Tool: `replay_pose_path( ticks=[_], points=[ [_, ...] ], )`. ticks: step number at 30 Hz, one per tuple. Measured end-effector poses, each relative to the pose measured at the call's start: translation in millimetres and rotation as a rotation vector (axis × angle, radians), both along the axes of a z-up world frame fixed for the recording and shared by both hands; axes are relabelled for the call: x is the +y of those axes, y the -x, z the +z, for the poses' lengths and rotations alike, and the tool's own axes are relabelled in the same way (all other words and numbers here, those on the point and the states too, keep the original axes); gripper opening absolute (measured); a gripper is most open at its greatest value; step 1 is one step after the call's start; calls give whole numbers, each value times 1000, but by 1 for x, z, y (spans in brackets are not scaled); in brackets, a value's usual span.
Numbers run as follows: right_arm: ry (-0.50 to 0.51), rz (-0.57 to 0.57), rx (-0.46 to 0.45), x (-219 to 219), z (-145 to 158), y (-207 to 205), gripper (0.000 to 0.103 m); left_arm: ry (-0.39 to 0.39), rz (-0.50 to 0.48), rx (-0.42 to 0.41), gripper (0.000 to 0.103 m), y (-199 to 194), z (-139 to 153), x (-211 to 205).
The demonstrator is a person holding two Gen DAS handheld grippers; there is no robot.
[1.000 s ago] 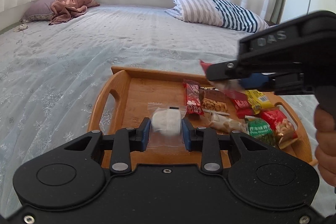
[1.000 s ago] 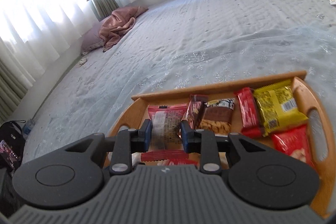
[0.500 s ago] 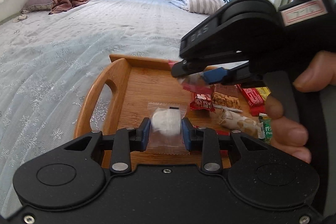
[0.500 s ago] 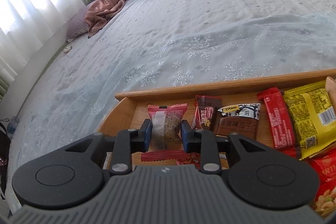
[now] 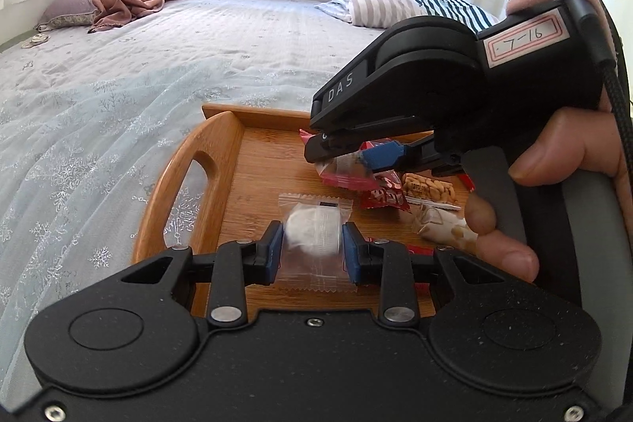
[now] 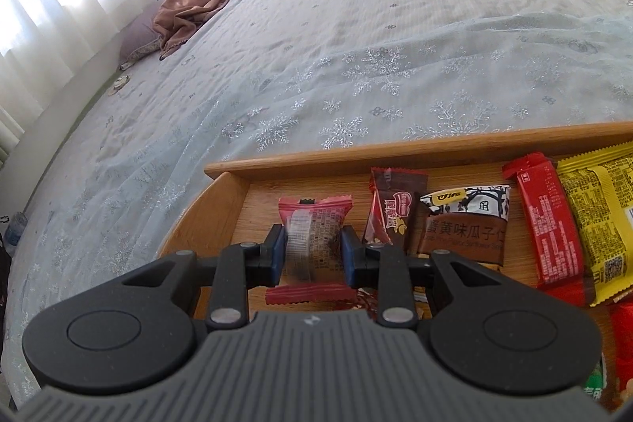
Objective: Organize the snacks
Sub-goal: 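Open the left tool releasing the white cake while the right tool releases the red-wrapped cake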
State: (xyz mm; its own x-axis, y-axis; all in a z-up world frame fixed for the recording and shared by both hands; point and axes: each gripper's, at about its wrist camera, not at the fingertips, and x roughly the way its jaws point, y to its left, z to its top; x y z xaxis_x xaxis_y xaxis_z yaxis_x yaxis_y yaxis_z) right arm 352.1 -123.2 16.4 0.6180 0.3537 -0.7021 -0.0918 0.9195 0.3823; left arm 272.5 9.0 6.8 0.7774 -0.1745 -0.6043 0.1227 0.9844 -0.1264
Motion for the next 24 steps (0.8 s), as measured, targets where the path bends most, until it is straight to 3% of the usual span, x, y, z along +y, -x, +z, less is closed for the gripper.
replay_pose_path(
  ticks=[7,10,14,24],
  points=[
    [-8,14,-11,1,1,1,41,-4,-3,-5,33,3,1,-1],
    [-12,24,-24,0,4,4,44,-7,-2,-5,38,3,2,-1],
    [-9,34,-55,-3,12,13,59,-16,3,-15,48,8,6,0],
    [4,83,-151,-20,35,62,68,-30,-1,-42,65,37,22,5]
  ],
)
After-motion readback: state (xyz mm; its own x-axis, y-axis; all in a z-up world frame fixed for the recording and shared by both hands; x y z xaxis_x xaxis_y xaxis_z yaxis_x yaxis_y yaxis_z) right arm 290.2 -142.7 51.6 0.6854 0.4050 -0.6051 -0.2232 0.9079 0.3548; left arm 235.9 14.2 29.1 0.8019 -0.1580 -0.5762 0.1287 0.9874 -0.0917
